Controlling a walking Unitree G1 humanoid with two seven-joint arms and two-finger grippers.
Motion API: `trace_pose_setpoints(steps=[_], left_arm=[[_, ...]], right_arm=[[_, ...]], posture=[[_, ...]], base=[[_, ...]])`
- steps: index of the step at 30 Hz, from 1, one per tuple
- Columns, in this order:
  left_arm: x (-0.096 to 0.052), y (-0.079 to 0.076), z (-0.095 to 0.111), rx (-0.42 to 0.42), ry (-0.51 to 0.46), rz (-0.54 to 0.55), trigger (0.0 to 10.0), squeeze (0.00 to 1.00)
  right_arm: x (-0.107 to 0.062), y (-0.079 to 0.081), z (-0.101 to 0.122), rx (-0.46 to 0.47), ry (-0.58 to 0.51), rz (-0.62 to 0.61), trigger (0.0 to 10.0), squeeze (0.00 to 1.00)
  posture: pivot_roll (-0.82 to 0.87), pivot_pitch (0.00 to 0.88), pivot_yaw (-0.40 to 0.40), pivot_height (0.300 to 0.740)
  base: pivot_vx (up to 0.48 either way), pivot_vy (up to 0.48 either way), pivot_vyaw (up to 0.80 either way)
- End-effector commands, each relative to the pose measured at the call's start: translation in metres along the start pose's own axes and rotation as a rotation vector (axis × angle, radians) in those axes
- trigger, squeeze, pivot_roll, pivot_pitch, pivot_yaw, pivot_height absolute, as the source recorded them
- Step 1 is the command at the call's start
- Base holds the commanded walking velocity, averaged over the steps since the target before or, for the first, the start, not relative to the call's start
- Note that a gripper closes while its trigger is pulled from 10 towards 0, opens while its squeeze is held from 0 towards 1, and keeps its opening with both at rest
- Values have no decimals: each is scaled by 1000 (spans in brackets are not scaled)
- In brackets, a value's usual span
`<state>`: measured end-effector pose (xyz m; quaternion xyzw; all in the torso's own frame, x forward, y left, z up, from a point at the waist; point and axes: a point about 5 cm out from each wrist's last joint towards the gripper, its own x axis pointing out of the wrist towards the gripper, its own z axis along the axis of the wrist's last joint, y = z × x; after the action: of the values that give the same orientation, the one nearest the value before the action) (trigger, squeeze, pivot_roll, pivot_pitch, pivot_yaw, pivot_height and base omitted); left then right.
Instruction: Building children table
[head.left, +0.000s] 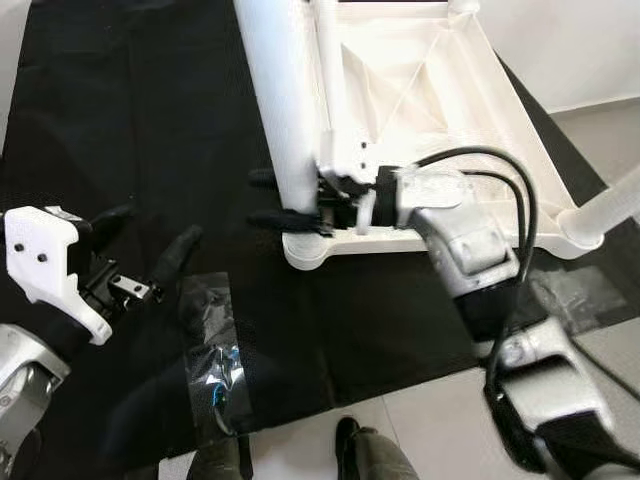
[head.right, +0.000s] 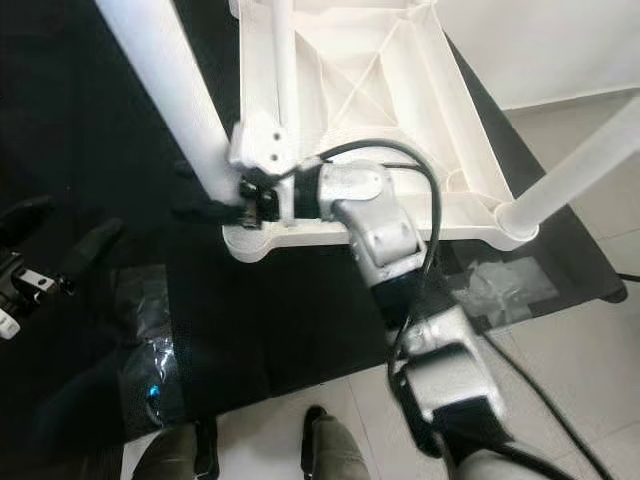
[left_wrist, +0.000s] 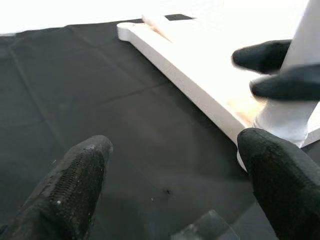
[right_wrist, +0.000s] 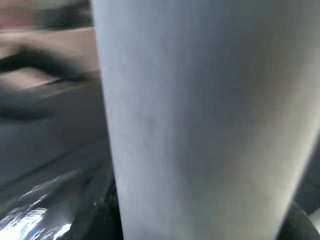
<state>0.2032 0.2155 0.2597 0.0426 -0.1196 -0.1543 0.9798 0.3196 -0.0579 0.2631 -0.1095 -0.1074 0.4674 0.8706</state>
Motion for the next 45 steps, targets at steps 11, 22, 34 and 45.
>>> trace_pose_setpoints(steps=[11, 22, 34, 45], left_arm=[[2, 4, -9, 10, 26, -2, 10000, 0], [35, 1, 36, 3, -134, -185, 10000, 0], [69, -28, 77, -32, -226, -605, 10000, 0], [106, -61, 61, -58, -110, -737, 10000, 1000]], right_arm=[[-16, 42, -62, 204, 175, -442, 10000, 0], [-13, 43, -63, 194, 214, -546, 10000, 0], [6, 41, -70, 160, 220, -608, 10000, 0], [19, 40, -69, 139, 193, -593, 10000, 0]], posture=[[74, 340, -53, 740], [77, 272, -19, 740], [83, 218, -5, 740], [80, 177, 2, 740]], base=[[0, 0, 0], [0, 0, 0], [0, 0, 0], [0, 0, 0]])
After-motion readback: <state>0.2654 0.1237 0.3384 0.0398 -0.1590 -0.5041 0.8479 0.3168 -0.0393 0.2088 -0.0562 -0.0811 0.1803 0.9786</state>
